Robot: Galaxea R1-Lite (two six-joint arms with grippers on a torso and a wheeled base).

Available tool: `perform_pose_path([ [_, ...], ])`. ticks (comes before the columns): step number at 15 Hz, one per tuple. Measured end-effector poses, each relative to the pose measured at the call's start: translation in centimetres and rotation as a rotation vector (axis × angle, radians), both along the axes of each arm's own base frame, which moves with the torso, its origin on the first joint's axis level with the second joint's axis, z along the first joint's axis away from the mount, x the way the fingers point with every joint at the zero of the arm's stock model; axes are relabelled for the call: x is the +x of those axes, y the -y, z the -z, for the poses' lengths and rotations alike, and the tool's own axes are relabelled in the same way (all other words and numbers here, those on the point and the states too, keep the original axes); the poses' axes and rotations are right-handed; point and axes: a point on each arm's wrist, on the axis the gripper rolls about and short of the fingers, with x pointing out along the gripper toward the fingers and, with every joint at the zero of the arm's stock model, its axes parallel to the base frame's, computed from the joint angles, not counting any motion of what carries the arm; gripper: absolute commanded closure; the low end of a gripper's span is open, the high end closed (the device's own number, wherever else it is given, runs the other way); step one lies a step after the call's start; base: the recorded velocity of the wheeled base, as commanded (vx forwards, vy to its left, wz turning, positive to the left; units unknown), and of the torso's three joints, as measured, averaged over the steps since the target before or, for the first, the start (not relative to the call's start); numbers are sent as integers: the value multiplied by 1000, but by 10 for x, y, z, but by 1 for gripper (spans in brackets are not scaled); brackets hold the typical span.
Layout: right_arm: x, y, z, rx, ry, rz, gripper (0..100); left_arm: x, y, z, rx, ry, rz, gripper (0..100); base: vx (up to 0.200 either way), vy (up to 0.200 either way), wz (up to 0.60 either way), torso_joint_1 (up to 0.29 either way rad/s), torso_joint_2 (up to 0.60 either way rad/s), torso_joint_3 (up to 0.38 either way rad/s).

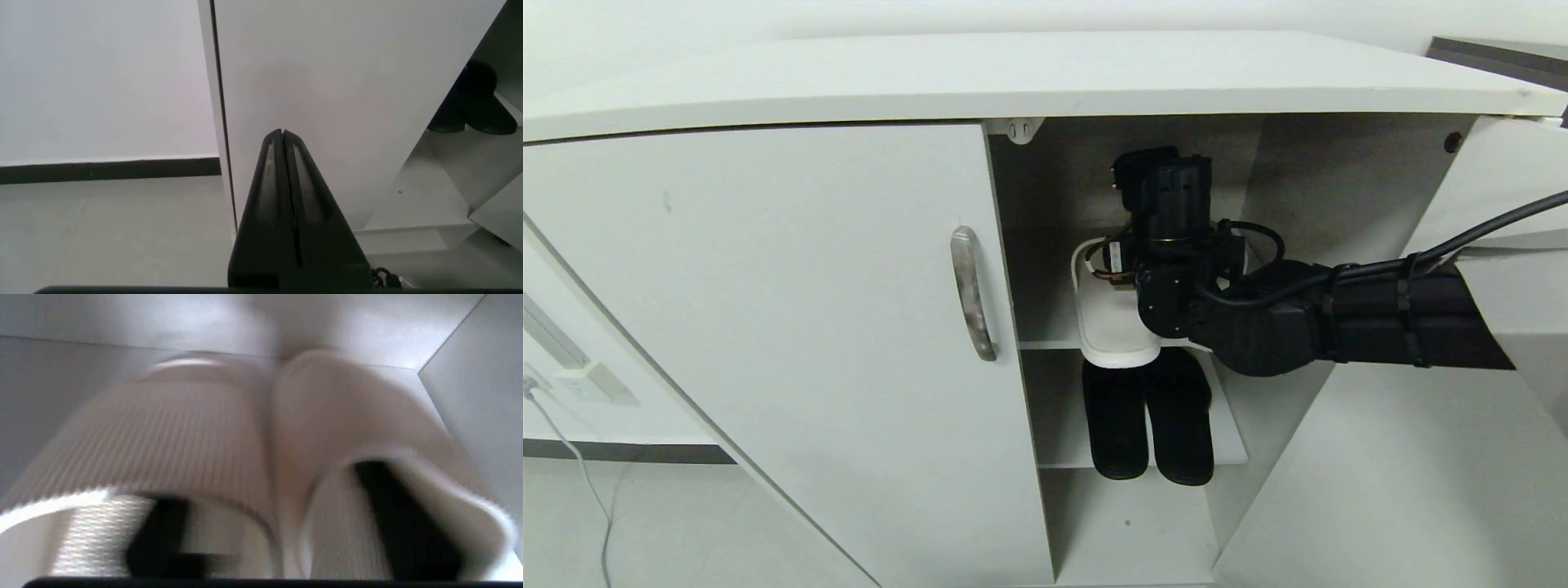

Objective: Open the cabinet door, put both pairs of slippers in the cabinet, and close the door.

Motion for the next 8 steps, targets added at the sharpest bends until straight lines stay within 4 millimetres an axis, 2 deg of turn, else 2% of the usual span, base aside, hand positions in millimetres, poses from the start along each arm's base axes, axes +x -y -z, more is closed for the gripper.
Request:
perform_pose_path([
  [4,-14,5,2,-29,-29,-14,0,0,0,0,0,-1,-2,100,0,0,0,0,0,0],
  [8,-41,10,-8,-33,-32,-51,0,0,0,0,0,-1,-2,100,0,0,0,0,0,0],
])
